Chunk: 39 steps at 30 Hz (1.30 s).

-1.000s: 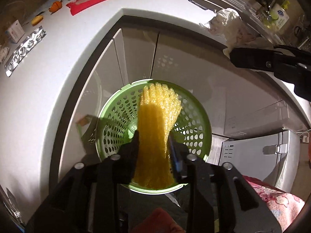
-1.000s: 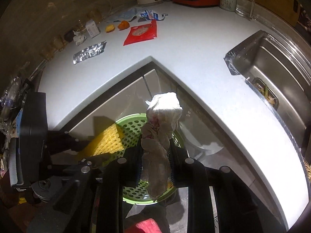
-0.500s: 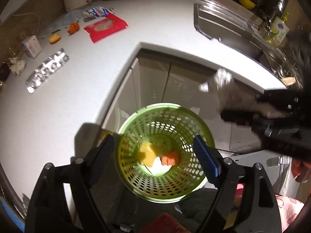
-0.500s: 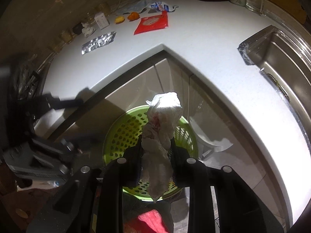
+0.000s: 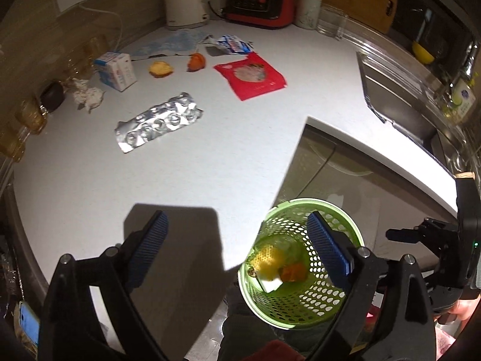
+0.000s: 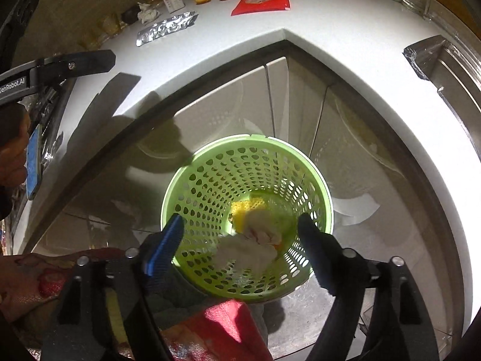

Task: Collect trash
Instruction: 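Grasp the red snack packet with the right tool while the left tool grasps tissue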

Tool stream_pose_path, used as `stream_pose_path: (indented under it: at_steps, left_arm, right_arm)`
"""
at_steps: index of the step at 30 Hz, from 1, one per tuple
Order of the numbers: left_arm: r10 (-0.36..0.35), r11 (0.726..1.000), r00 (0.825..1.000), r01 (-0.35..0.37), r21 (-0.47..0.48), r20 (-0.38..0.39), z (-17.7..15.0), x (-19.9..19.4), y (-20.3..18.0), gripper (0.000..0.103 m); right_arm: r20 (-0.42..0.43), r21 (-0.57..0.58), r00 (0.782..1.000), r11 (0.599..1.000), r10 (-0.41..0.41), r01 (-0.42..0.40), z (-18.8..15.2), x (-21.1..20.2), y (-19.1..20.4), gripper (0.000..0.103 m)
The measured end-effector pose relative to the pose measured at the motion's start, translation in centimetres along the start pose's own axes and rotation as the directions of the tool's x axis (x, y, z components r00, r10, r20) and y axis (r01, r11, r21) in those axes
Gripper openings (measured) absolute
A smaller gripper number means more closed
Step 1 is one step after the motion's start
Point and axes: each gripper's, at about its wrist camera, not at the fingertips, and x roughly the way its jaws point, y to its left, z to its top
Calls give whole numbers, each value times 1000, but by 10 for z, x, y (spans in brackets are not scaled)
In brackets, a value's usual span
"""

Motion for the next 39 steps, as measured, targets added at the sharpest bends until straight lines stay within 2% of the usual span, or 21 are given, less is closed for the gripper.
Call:
stream_pose_path:
  at_steps: [7,13,19,23,30,39]
  left_arm:
    - [25,997,999,-23,-74,21,11,-3,40,89]
    - [84,987,995,-75,-142,53,34,-2,89,90]
    - [166,961,981,-138,-242,100,73,3,143,90]
    - [190,940,975,-146,-307,119,99,18,178,90]
    - [213,910,972,-159,-384,103,128,67,225,90]
    - [270,891,962,-231,-390,47,160,128,257,90]
  right_arm:
    - [81,29,996,999,-26,24,30,-16,7,94]
    - [178,38,981,996,-83,78,86,-29,14,100]
    - [248,76,960,990,-132,116,147,-31,15,101]
    - [283,130,946,983,-160,127,189,-25,10,101]
    - [291,171,929,968,-228,184,239,-3,7,101]
    - [242,229,932,950,-268,214,271,34,-7,101]
